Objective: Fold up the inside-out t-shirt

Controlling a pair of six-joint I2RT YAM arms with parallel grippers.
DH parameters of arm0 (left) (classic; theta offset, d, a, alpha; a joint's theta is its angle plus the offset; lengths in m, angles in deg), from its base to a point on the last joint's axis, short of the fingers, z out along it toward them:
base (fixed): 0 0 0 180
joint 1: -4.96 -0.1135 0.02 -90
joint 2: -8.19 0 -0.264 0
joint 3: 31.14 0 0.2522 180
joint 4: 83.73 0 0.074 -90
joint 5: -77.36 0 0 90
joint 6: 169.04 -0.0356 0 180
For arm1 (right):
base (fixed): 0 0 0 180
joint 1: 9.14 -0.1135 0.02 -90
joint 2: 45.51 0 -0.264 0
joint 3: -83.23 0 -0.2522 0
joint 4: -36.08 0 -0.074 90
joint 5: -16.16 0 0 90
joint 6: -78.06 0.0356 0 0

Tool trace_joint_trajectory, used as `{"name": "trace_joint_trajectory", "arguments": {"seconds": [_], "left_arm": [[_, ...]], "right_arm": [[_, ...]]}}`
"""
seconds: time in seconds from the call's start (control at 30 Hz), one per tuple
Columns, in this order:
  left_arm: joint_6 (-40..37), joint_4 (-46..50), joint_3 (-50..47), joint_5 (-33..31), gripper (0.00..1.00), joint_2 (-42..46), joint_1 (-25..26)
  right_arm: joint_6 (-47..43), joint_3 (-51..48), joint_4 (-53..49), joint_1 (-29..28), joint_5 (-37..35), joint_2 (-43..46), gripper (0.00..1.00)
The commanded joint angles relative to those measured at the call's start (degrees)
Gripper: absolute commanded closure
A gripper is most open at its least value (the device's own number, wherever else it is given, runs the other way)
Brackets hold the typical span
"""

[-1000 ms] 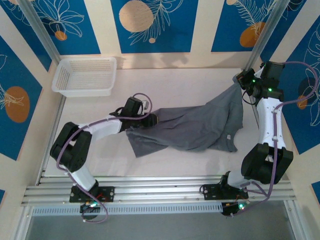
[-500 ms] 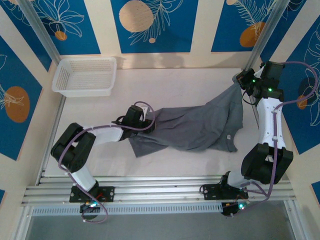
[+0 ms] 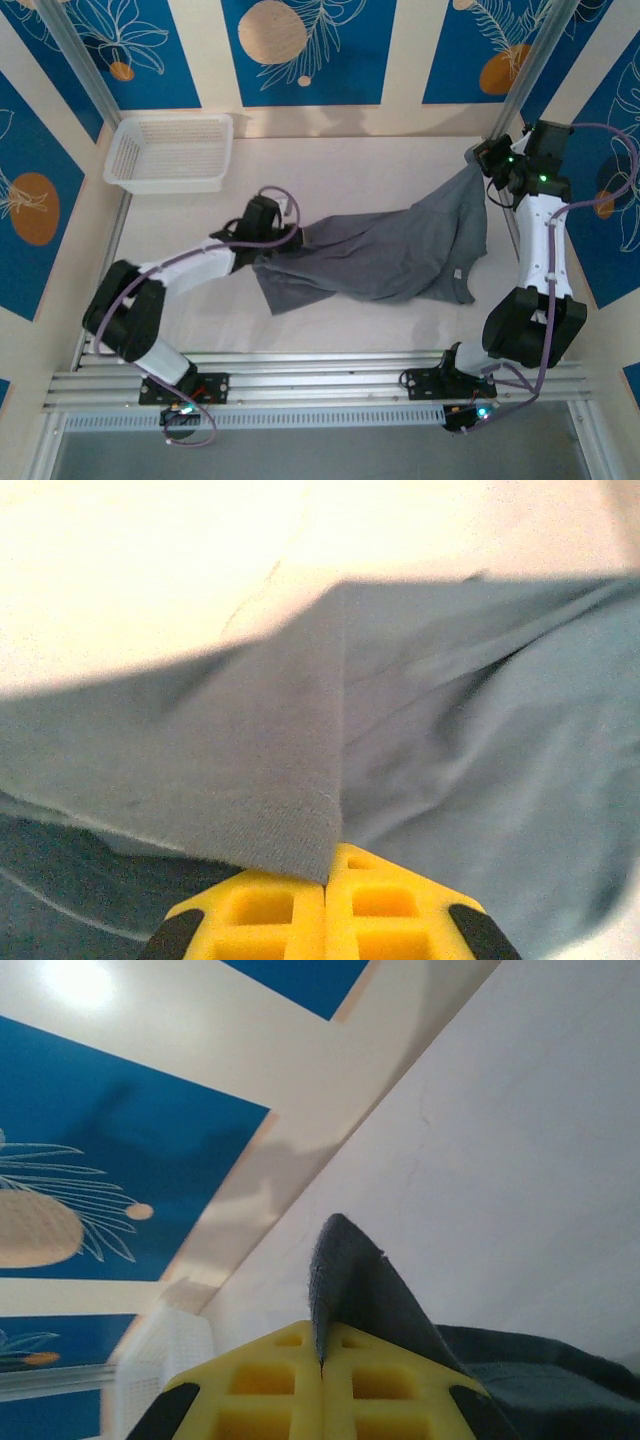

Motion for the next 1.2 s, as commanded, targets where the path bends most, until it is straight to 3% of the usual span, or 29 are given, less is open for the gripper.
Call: {"name": "trace_joint_trajectory", "arguments": {"seconds": [0.0,0.07,0.13,0.2,0.3,0.37,0.47,0.63,0.83,1.0,1.1,1.17], "left_arm": [[4.0,11.8,14.5,8.9,1.0,6.5,-9.1],[0.5,21.9,28.8,10.4,1.0,5.3,-15.1],[-3.5,32.8,44.2,8.0,1.0,2.6,-20.7],[-2.5,35.7,52.4,9.0,1.0,1.5,-26.1],[1.9,28.9,53.9,17.9,1.0,2.3,-30.4],[0.5,28.5,56.1,21.7,1.0,1.6,-31.0],[-3.0,35.6,60.0,19.8,1.0,0.7,-33.5],[-4.5,34.5,52.6,14.5,1.0,7.1,-41.6],[2.5,20.9,43.3,27.6,1.0,8.9,-40.6],[-5.3,25.4,39.0,30.5,1.0,10.7,-37.1],[-8.6,23.2,29.3,28.3,1.0,12.8,-29.2],[-9.8,21.5,22.6,22.6,1.0,12.7,-21.7]], "right_arm": [[5.2,15.5,2.6,-2.7,1.6,0.0,1.0],[6.6,29.1,0.7,-3.1,1.1,-3.5,1.0],[8.6,42.7,-2.2,-1.0,-0.9,-7.3,1.0],[11.6,48.3,-2.4,0.5,-4.9,-8.6,1.0],[15.6,49.3,2.9,0.3,-3.0,-9.2,1.0],[15.6,52.9,2.9,0.8,-0.7,-10.7,1.0],[19.1,57.1,0.2,4.5,0.4,-12.4,1.0],[27.4,59.5,1.3,13.5,4.5,-13.1,1.0],[20.5,61.4,1.4,6.3,5.2,-13.8,1.0],[19.3,57.0,-0.1,5.6,6.9,-12.4,1.0],[15.1,41.9,1.0,1.6,9.7,-7.6,1.0],[13.0,24.9,5.8,-1.3,8.6,-2.3,1.0]]}}
